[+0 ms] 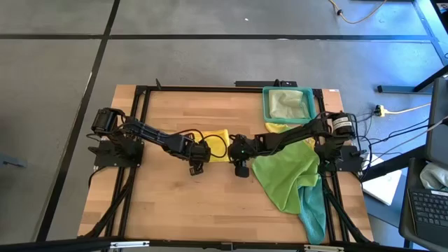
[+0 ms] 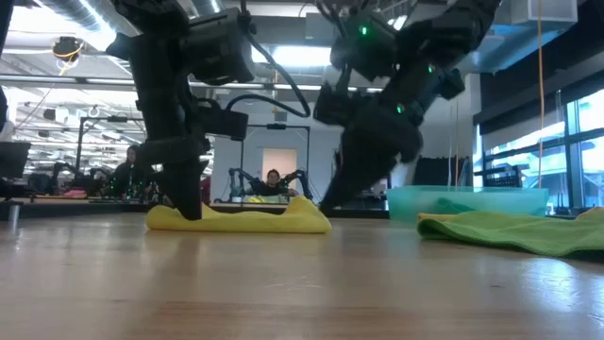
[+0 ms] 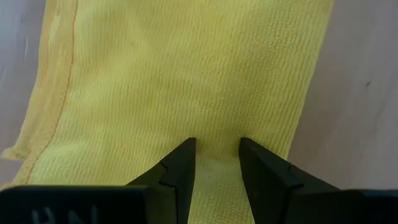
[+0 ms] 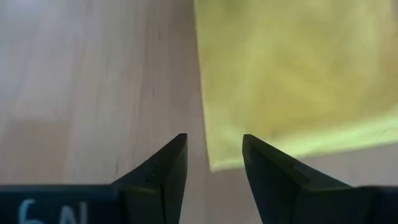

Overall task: Fold microfiber towels
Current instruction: Stack the folded left yellow microfiber cloth on top of the folded light green microfiber cloth

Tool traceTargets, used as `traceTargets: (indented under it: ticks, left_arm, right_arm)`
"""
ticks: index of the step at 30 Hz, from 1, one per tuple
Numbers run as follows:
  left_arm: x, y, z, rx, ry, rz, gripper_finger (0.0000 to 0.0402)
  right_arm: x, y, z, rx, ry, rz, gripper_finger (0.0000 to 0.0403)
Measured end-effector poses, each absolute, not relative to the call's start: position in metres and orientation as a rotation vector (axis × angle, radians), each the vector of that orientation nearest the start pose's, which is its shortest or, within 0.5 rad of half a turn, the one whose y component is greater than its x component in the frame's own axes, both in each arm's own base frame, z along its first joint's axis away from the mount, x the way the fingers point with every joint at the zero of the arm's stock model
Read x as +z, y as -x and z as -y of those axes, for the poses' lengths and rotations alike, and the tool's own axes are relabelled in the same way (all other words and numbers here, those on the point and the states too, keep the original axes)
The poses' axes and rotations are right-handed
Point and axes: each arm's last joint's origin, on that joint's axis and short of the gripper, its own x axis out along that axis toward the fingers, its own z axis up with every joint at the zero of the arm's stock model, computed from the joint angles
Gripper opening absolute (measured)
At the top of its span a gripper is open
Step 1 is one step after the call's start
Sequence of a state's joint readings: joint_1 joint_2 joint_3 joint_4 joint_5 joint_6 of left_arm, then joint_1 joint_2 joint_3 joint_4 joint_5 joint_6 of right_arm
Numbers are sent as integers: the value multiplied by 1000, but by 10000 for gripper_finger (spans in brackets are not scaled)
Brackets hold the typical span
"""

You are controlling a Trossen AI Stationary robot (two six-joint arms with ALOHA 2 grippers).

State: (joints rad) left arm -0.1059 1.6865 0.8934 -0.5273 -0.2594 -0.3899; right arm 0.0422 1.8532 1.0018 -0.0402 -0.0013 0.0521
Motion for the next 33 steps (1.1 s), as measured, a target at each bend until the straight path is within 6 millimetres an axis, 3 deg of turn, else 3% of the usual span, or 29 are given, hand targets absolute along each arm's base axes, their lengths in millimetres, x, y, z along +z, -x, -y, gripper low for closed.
traceTargets:
  ticks: [7,9,13,18,22,26,33]
  left_arm:
    - [141,-288,35,353,299,-1252,118]
    - [141,-287,42,380,377,-1243,118]
    - [142,-285,58,399,453,-1233,118]
    - [142,-283,68,410,468,-1223,118]
    - [142,-283,69,432,497,-1212,118]
    - [143,-288,70,419,540,-1165,118]
    - [145,-293,72,391,574,-1125,118]
  right_arm:
    - [166,-344,-12,-72,-192,-934,157]
    - [175,-339,-11,-132,-322,-927,157]
    - [187,-339,0,-154,-746,-846,161]
    - [154,-333,23,-138,-1106,-794,193]
    - [117,-323,38,-156,-1258,-840,222]
    - [108,-327,38,-135,-1270,-825,238]
    - [105,-349,24,-157,-1198,-883,229]
